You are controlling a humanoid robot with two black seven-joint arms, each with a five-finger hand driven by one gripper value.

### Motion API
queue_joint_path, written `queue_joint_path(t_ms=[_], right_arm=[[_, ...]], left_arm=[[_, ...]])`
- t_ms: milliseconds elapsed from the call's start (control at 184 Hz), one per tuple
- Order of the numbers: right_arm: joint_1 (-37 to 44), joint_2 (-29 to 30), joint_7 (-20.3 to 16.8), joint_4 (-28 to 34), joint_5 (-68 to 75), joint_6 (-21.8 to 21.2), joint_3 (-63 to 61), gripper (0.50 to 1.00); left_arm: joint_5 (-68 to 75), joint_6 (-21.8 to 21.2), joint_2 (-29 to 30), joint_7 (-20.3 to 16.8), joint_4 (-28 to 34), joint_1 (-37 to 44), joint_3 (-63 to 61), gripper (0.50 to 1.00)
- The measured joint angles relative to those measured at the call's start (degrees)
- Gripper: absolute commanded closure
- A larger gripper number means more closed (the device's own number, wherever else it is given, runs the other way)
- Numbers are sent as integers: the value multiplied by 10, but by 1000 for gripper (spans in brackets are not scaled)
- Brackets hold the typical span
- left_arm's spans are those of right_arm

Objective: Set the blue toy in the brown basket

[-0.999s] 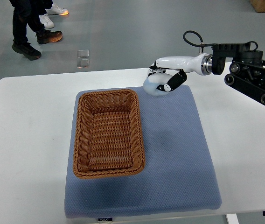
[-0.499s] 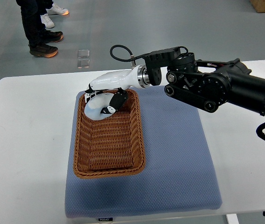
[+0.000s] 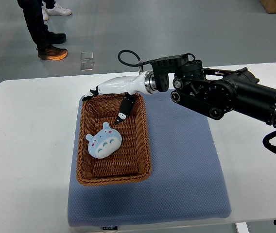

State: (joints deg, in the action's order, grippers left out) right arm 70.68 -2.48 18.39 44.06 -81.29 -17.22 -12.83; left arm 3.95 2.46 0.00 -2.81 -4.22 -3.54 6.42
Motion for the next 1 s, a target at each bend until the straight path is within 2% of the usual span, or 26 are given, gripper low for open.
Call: queue_joint_path(t_ms=[212, 505, 722, 999], right_arm=[[-56, -8, -63, -52, 72, 24, -135, 599], [-155, -22, -135, -66, 212, 107, -320, 599], [-228, -22, -141, -63, 347, 155, -415, 599], [-303, -10, -132, -53, 405, 163, -506, 597]], left_arm=[[0, 0, 0, 0, 0, -2, 0, 500], [0, 0, 0, 0, -2, -2, 0, 500], [0, 0, 0, 0, -2, -2, 1, 500], [0, 0, 0, 1, 0, -2, 2, 500]])
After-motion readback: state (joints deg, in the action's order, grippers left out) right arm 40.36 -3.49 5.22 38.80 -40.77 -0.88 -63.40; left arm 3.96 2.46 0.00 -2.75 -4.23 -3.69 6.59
